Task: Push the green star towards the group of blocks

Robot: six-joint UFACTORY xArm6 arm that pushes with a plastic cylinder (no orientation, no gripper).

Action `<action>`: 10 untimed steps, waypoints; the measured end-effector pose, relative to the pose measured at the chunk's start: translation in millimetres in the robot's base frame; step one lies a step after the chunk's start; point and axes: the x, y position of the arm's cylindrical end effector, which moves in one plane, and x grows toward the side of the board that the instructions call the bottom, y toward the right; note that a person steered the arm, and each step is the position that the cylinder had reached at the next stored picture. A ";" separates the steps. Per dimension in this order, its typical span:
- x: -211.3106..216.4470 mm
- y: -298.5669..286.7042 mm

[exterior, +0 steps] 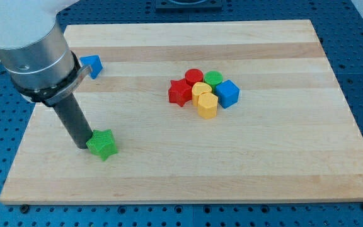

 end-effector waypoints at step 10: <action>-4.1 101.7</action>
